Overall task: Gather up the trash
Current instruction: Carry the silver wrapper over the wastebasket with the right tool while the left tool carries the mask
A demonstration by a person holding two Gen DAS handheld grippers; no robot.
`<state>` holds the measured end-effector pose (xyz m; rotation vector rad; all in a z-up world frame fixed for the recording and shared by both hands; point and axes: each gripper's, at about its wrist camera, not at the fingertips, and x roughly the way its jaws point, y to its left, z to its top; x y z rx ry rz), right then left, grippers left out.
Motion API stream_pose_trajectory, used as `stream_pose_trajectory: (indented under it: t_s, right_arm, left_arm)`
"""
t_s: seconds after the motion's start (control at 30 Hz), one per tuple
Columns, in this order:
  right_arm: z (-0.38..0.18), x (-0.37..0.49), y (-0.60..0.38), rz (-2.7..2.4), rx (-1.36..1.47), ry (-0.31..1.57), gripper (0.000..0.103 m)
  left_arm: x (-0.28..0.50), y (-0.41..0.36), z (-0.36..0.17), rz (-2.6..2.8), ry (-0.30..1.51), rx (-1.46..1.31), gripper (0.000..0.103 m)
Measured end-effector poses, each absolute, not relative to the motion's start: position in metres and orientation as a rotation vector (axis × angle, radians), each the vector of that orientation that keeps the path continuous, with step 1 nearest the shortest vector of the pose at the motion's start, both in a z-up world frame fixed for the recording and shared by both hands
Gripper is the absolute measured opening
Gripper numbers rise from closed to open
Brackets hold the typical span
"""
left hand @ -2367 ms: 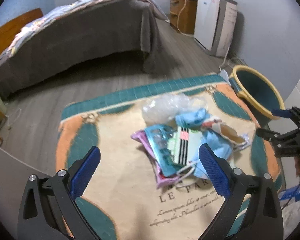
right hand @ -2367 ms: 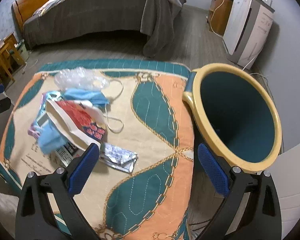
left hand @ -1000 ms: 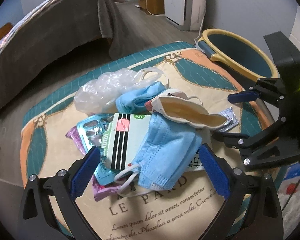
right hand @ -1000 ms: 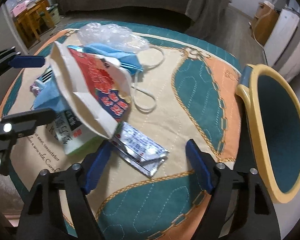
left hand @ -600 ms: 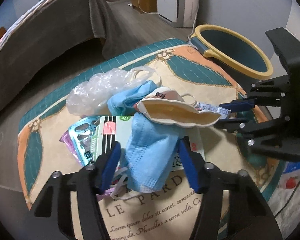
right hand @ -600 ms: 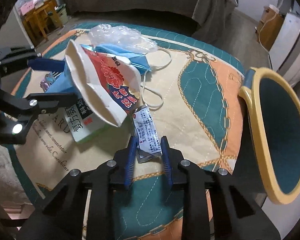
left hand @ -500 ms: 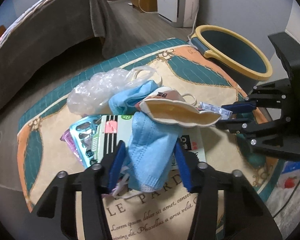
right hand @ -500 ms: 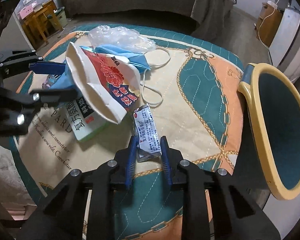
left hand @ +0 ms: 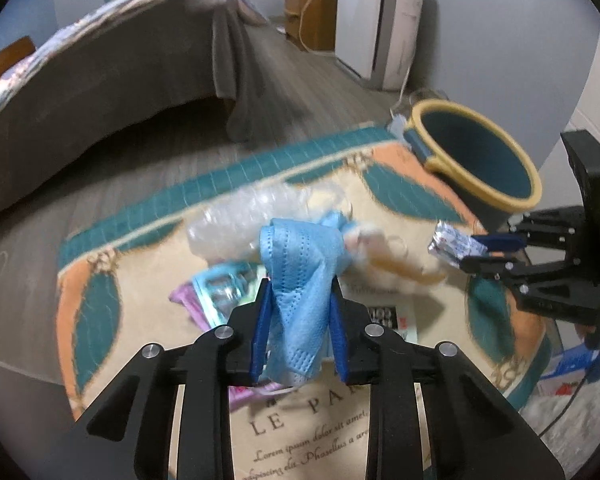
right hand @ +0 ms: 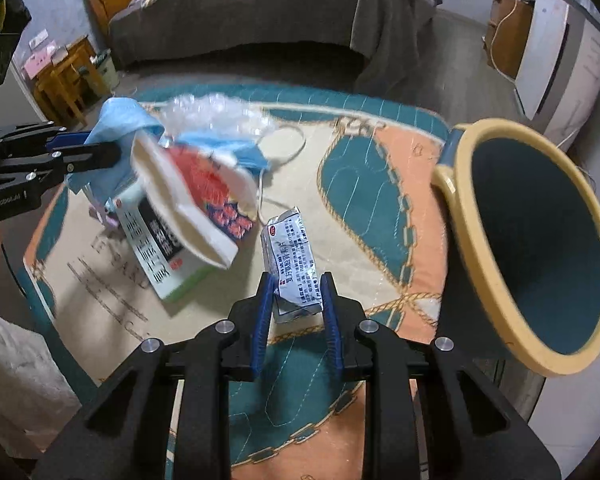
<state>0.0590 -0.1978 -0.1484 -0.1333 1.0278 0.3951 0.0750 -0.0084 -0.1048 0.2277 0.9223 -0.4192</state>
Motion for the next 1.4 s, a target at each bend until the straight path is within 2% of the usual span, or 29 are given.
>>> stream_pose_trajectory:
  t_s: [0.4,1.4]
  right_arm:
    - [-0.103,0.051,-0.199,0.406,-0.086,0.926,0.023]
    - [-0.122,0.046,-0.284,0.270,-0.010,0.952,0.023]
  left_arm:
    - [0.081,-0.020,-0.073,-0.419,0.848,0.199,0.028]
    - [0.088,-0.103,-0.094,-0.507,0.886,0.275,0.028]
